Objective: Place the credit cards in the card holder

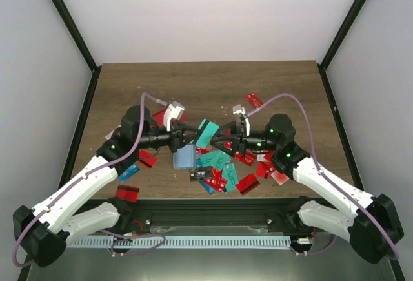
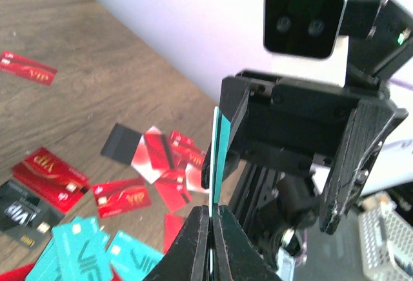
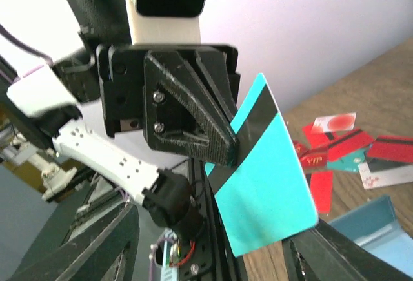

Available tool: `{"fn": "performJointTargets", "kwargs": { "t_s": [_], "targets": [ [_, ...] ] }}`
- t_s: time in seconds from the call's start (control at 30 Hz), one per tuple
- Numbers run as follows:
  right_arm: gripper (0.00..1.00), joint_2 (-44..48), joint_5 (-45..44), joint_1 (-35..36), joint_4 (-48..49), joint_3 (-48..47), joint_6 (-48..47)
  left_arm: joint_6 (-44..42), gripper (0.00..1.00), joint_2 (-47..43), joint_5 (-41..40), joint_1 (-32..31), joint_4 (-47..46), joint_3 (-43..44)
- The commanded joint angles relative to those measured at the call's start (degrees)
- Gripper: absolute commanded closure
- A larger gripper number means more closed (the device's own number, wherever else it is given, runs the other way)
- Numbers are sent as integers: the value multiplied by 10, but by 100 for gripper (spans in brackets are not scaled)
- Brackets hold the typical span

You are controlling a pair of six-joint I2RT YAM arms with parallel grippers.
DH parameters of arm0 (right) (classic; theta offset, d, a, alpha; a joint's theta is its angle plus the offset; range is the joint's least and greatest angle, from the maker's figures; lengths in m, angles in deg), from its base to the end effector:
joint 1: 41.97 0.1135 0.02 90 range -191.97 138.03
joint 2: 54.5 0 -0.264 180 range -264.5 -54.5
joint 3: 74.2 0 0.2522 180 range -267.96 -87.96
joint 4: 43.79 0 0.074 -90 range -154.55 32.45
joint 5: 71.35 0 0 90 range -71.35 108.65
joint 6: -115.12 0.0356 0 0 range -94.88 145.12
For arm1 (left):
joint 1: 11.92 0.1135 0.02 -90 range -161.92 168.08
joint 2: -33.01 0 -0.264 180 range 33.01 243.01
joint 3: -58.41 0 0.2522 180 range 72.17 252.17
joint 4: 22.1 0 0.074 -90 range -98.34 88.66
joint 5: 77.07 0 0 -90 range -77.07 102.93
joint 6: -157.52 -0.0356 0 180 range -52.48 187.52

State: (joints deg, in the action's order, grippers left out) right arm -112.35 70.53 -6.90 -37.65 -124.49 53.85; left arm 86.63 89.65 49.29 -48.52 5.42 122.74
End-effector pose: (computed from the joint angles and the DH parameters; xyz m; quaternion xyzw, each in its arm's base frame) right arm 0.1684 0.1525 0.3015 -0.3406 0.6258 0.5977 0.3676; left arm 0.1651 -0.1489 0.3329 0.2955 0.7411 -0.4809 0.3635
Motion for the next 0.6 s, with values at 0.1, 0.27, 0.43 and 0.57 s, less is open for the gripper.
{"fn": "performJointTargets", "kwargs": {
  "t_s": [0.1, 0.27, 0.43, 0.57],
  "targets": [
    [42, -32, -22, 4, 233, 23, 156, 163, 96, -25, -40, 1, -251, -50],
    [53, -44, -20, 4, 271, 23, 177, 182, 96, -31, -47, 1, -273, -62],
    [58, -60, -25, 4, 282, 18, 182, 195, 96, -37, -55, 1, -285, -79],
    [60, -48, -143, 4, 120, 0, 125, 177, 96, -43, -130, 1, -214, -72]
  ]
}}
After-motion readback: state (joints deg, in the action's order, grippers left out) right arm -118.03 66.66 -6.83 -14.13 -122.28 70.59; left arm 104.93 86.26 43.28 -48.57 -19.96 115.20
